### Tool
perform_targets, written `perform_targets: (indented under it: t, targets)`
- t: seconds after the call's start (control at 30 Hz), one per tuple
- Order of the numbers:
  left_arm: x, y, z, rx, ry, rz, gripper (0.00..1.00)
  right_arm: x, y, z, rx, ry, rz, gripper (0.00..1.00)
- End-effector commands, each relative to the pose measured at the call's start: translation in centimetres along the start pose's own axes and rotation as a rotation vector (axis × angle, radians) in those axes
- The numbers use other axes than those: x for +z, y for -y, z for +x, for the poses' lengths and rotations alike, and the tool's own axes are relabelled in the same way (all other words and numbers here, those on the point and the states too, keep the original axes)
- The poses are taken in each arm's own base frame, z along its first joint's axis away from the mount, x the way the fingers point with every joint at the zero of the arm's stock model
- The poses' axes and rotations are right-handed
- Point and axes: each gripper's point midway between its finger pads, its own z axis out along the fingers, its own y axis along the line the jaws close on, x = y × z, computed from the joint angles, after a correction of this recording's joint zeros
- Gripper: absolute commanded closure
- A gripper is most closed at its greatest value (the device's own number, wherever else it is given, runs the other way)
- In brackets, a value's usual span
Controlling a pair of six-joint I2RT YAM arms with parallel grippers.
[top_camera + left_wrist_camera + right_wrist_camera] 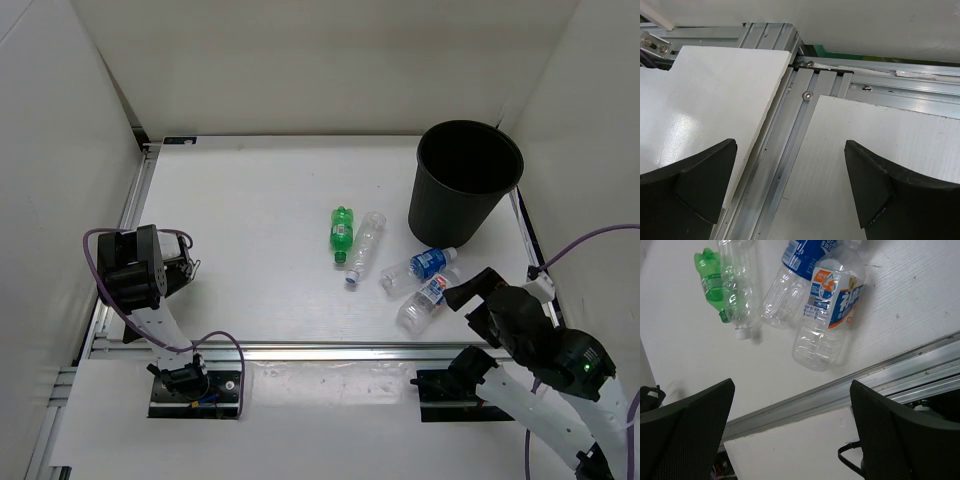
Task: Put the plastic bottles in the bin
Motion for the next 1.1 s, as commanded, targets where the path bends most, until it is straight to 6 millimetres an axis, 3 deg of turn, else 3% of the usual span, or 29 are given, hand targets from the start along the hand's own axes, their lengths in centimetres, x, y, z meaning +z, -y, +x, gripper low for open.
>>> perform_targets:
  t: [0.0, 0.17, 0.33, 0.47, 0.57, 0.67, 0.97, 1.07]
  targets:
    - [-0.1, -0.4, -1.2, -0.093, 0.010, -0.011, 0.00, 0.8, 1.4, -1.1, 0.061, 0.095, 0.051, 0.00]
    - [-0.1, -0.4, -1.2, -0.093, 0.010, -0.011, 0.00, 3.0, 3.1, -0.2, 0.148, 0.132, 0.105, 0.00]
    - [-0.1, -0.4, -1.2, -0.093, 0.010, -0.011, 0.00, 5.2, 1.6, 0.2, 0.143, 0.164, 0.021, 0.00]
    - [-0.1, -0.4, -1.2, -0.093, 0.010, -0.011, 0.00, 7.3, 0.9, 1.5, 0.095, 0.127, 0.061, 0.00]
    - [-0.1, -0.4, -1.2, -0.093, 0.010, -0.011, 0.00, 9.0, 1.5, 2.9, 0.018, 0.068, 0.228, 0.00]
    - [-0.1, -0.4, -1.2, -0.093, 0.010, -0.011, 0.00, 9.5, 2.0, 3.2, 0.019, 0.046, 0.365, 0.00]
    - [-0.1, -0.4, -1.2, -0.093, 0.010, -0.011, 0.00, 11.6, 2.0, 4.1, 0.099, 0.022, 0.407, 0.00]
    - [-0.1, -0.4, -1.2, -0.093, 0.010, -0.011, 0.00, 12.7, 3.3, 4.8, 0.097, -0.008, 0.465, 0.00]
